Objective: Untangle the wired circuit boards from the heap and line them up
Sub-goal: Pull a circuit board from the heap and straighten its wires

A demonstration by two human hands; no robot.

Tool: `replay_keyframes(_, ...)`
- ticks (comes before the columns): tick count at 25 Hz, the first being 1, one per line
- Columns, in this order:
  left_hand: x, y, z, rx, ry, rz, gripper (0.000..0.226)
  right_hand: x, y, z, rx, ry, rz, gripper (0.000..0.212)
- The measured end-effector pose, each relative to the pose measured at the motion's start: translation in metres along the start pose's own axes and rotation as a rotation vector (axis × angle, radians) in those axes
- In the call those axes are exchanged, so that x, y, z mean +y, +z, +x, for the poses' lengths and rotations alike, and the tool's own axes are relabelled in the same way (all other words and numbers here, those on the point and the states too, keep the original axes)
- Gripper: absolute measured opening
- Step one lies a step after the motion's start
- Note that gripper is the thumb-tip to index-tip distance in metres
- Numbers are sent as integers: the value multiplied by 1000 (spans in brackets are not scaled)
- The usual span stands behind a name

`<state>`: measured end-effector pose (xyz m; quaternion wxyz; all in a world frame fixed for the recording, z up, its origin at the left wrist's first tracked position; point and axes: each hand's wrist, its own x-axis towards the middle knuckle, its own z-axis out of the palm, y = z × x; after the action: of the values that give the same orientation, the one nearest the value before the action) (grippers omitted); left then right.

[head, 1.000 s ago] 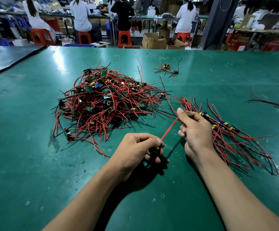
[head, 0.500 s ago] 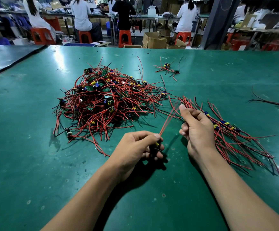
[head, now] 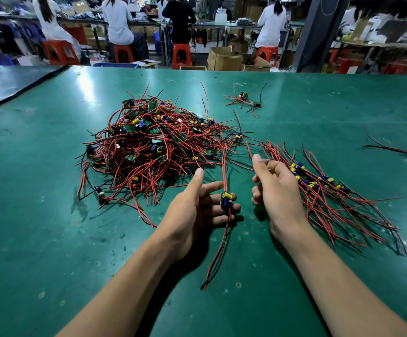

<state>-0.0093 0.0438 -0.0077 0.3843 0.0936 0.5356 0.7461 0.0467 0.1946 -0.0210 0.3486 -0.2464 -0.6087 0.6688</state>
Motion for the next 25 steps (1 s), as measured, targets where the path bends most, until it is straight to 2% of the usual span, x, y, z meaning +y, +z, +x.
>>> replay_keyframes(5, 0, -3, 3, -29, 10, 17, 66, -3, 5, -11, -84, -80, -288, 38)
replay_keyframes(8, -3, -5, 5, -85, 48, 21, 69, -2, 11, -22, -213, -153, -484, 31)
replay_keyframes(10, -5, -6, 5, -107, 70, 42, 69, -3, 13, -26, -216, -210, -553, 24)
replay_keyframes(15, -4, -4, 3, -114, 32, -20, 71, -8, 7, -19, -89, -271, -538, 13)
replay_keyframes(21, -2, -3, 4, -57, 4, 27, 77, -23, -30, 7, 283, -317, -624, 2)
replay_keyframes(25, -2, -1, 2, -29, -16, 20, 72, -25, -39, 6, 384, -391, -944, 25)
